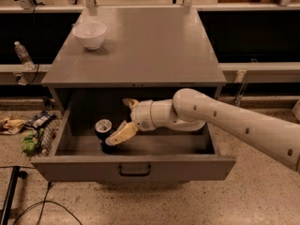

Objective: Pick pepsi can from top drawer and place on counter

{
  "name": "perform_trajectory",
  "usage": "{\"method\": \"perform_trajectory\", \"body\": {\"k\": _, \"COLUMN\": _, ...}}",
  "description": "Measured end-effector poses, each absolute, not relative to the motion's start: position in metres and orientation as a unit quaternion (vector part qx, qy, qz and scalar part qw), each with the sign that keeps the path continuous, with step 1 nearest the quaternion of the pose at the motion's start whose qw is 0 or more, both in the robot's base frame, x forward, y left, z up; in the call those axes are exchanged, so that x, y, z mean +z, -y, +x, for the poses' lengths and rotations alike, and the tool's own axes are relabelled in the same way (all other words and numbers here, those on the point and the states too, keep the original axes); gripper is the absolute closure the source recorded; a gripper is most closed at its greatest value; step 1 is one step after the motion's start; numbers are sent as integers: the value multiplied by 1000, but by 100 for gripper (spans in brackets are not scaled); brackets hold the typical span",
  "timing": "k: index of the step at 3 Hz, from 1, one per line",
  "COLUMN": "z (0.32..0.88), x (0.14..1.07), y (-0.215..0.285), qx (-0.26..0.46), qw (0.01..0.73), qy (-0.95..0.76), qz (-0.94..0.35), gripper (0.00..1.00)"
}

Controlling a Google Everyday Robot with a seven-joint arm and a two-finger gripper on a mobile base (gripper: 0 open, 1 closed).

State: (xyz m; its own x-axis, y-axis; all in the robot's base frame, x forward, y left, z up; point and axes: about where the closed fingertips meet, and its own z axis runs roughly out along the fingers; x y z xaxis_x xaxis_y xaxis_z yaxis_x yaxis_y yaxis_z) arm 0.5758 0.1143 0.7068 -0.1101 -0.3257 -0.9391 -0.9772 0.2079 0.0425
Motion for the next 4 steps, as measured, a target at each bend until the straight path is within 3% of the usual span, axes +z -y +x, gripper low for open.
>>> {"method": "perform_trajectory", "body": {"k": 2, "z": 576, "x": 686, "y": -139, "qx": 352, "qw": 429, "qy": -644, "qz": -527, "gripper": 0}}
{"method": "perform_trajectory", "body": {"k": 4, "z": 568, "x": 676, "y": -154, "qx": 339, "qw": 430, "qy": -634, "qz": -546, "gripper": 42}}
